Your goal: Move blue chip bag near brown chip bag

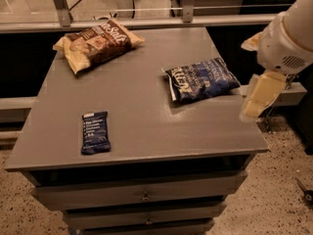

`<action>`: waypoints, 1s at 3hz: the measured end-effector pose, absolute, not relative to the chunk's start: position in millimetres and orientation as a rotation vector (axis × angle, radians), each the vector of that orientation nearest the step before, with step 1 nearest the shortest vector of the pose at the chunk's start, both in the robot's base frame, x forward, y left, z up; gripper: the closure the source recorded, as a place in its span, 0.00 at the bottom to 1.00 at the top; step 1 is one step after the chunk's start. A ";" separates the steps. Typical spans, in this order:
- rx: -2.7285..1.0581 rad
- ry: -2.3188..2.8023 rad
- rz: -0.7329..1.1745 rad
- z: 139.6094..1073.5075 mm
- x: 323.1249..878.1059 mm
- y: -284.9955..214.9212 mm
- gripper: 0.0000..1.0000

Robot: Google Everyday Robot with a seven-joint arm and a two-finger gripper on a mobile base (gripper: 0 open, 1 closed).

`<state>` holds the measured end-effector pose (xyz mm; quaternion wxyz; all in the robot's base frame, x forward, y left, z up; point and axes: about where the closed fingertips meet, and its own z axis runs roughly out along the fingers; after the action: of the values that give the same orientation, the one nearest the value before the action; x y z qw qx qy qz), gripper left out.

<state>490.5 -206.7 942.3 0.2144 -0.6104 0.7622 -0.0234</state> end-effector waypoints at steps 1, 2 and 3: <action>-1.639 2.069 -0.019 909.7 537.5 -194.3 0.00; -1.590 2.056 0.047 885.6 570.8 -177.2 0.00; -1.548 2.045 0.103 868.9 594.9 -163.8 0.16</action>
Offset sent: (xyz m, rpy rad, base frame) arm 0.1241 0.0504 -0.0875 0.2270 -0.0276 -0.0326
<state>594.9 -163.8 868.9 0.2834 -0.5783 0.7640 0.0384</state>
